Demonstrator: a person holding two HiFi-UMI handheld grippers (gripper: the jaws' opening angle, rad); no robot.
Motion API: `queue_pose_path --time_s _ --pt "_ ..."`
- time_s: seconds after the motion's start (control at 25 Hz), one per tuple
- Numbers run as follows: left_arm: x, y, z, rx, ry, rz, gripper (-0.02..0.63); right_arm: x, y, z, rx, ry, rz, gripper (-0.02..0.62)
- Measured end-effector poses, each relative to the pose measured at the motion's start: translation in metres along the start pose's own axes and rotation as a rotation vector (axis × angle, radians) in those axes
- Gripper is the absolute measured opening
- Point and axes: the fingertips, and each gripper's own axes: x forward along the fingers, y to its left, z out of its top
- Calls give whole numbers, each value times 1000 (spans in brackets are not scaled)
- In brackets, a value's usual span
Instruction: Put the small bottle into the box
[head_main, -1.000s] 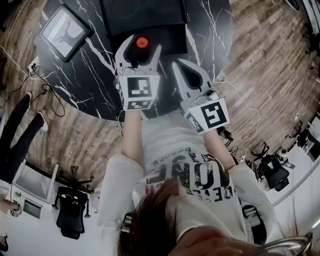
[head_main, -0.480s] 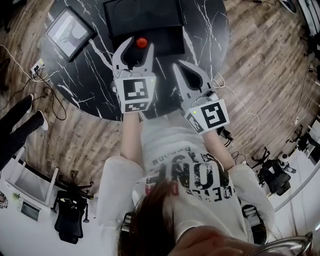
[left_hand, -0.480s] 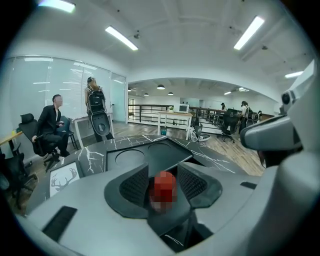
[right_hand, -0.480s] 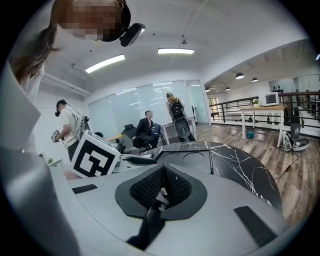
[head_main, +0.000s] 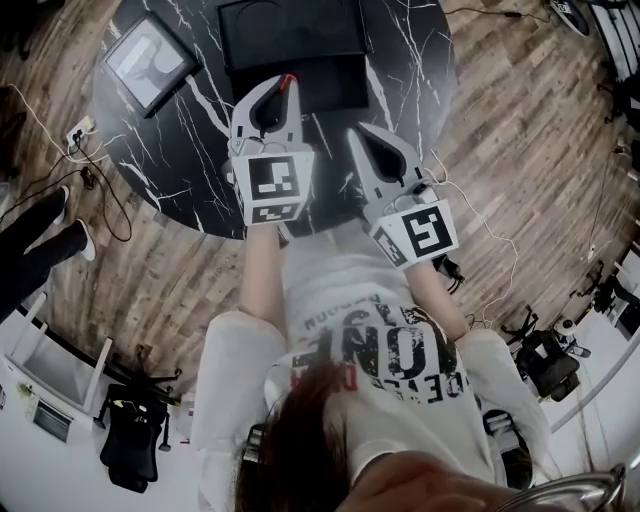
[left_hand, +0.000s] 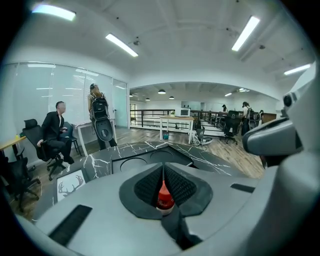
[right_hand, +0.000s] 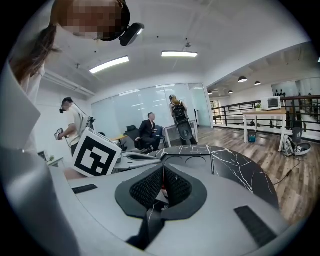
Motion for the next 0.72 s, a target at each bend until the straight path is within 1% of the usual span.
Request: queue_pose_path --time_s 0.16,0.24,0.48,0.72 --pt "-6 1 7 9 -25 15 5 -4 2 2 -5 -6 2 2" --pt "-10 2 14 1 -48 21 5 -6 2 5 -12 -13 1 2" --pt "-29 12 49 -24 -165 56 3 -14 3 28 -27 -64 -2 2" --pt "-57 15 91 30 -272 85 3 -28 5 54 -30 -137 -9 2"
